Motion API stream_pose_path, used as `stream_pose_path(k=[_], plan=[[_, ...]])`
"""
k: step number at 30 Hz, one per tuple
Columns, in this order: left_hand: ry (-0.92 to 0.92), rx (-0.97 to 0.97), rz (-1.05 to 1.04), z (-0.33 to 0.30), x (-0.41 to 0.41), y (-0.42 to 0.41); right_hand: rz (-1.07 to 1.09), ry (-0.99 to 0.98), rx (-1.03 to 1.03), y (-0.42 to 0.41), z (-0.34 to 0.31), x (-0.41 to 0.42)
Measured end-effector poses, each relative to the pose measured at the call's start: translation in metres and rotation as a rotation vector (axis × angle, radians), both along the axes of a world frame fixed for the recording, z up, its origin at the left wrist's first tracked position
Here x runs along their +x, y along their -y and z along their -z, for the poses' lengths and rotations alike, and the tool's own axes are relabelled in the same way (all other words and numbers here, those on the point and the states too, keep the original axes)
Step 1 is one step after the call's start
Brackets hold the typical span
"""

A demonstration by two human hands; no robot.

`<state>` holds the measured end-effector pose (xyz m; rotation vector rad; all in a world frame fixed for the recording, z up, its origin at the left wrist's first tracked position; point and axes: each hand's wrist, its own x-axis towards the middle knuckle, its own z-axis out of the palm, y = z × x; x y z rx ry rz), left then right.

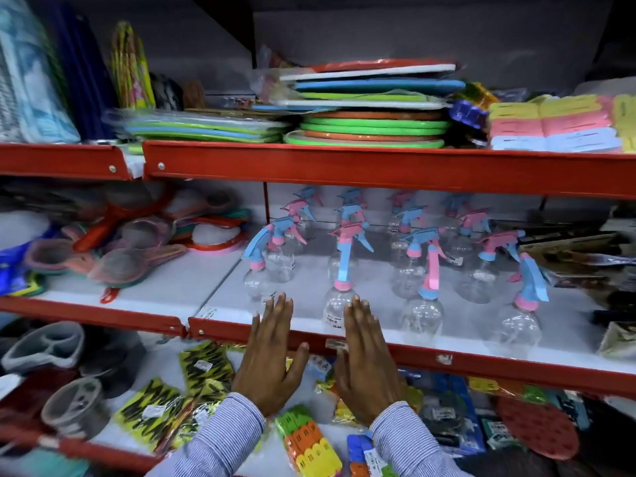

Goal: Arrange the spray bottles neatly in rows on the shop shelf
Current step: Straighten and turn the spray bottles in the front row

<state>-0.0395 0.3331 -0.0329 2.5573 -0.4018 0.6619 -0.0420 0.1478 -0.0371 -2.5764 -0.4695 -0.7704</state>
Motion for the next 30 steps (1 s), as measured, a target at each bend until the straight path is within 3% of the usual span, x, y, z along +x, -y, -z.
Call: stream_pose_path(k=[7, 13, 22, 26, 30], plan=[[0.007, 0.135, -0.142, 0.005, -0.005, -0.051, -0.104, 0.013, -0.148, -0.047, 0.000, 0.006], [-0.041, 0.125, -0.064, 0.008, 0.025, -0.092, -0.056, -0.047, -0.097, -0.089, -0.003, 0.038], [-0.228, -0.274, 0.146, -0.009, 0.077, -0.120, -0.007, -0.362, 0.409, -0.141, -0.027, 0.081], [-0.267, -0.449, 0.225, -0.025, 0.087, -0.116, 0.006, -0.417, 0.476, -0.150, -0.036, 0.094], [-0.259, -0.498, 0.274, -0.033, 0.083, -0.115, -0.021, -0.439, 0.482, -0.148, -0.036, 0.093]])
